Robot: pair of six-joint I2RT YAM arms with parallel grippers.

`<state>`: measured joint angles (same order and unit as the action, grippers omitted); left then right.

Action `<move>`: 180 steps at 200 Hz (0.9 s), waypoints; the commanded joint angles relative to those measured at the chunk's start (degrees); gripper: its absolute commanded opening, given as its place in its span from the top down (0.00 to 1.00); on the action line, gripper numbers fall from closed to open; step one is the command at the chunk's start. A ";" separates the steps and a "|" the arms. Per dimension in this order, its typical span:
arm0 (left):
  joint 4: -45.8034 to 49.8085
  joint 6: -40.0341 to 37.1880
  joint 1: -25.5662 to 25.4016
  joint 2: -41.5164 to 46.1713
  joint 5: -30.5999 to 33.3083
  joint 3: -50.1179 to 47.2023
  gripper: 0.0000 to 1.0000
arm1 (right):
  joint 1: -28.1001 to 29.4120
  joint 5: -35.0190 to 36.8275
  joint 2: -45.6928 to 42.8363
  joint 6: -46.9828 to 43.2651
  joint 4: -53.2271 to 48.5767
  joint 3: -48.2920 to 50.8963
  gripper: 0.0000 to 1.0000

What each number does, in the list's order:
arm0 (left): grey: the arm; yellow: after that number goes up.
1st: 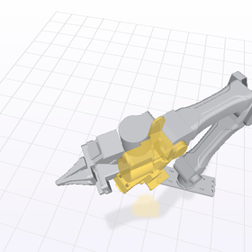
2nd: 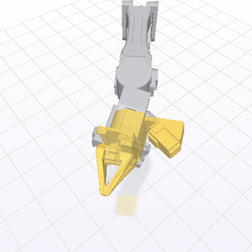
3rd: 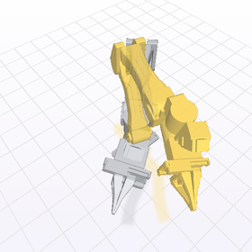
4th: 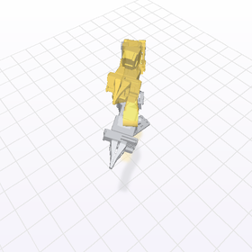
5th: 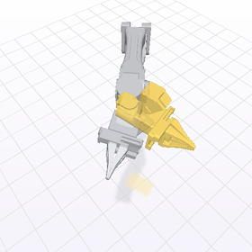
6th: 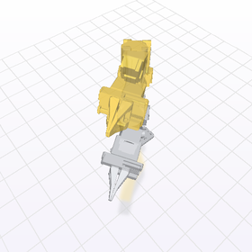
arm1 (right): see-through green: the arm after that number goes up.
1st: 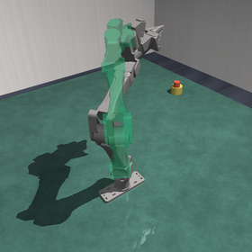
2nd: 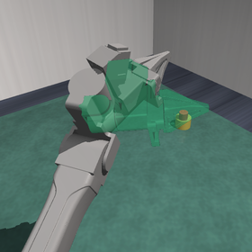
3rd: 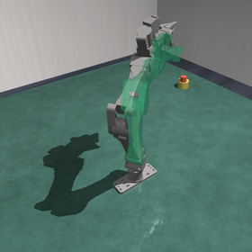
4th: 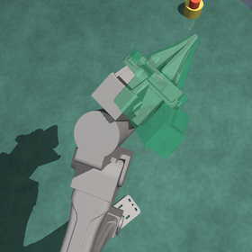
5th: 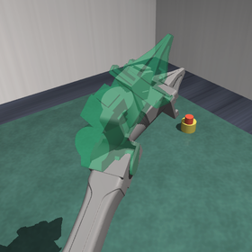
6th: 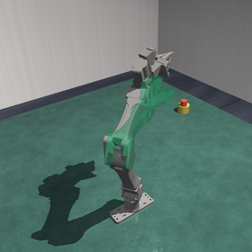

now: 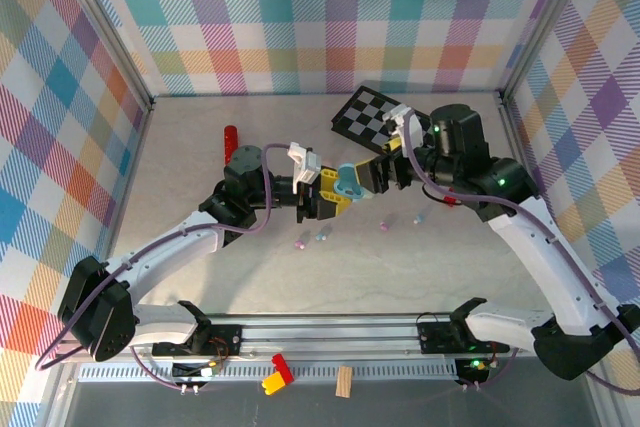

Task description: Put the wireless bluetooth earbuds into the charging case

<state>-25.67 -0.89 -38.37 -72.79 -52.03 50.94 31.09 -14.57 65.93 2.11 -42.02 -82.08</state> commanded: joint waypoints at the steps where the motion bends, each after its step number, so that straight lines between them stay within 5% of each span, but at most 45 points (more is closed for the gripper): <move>1: -3.46 -0.65 -0.21 0.46 -3.38 2.14 0.60 | -3.20 -10.75 0.47 1.46 3.89 1.89 0.16; 50: -5.18 0.88 -0.21 -0.15 -3.84 2.67 0.60 | -5.34 -22.37 1.57 -1.78 4.96 4.36 0.26; 101: -5.35 1.29 -0.21 -1.33 -3.98 3.25 0.60 | -5.34 -23.72 1.83 -5.62 6.60 5.16 0.30; 180: -9.84 2.68 1.22 -2.19 -1.56 1.22 0.60 | -5.34 -22.19 -3.55 -4.87 13.20 8.70 0.14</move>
<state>-29.89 0.62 -38.04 -74.76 -54.30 52.42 25.93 -35.44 66.54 -2.39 -33.82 -75.24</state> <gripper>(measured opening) 0.406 0.852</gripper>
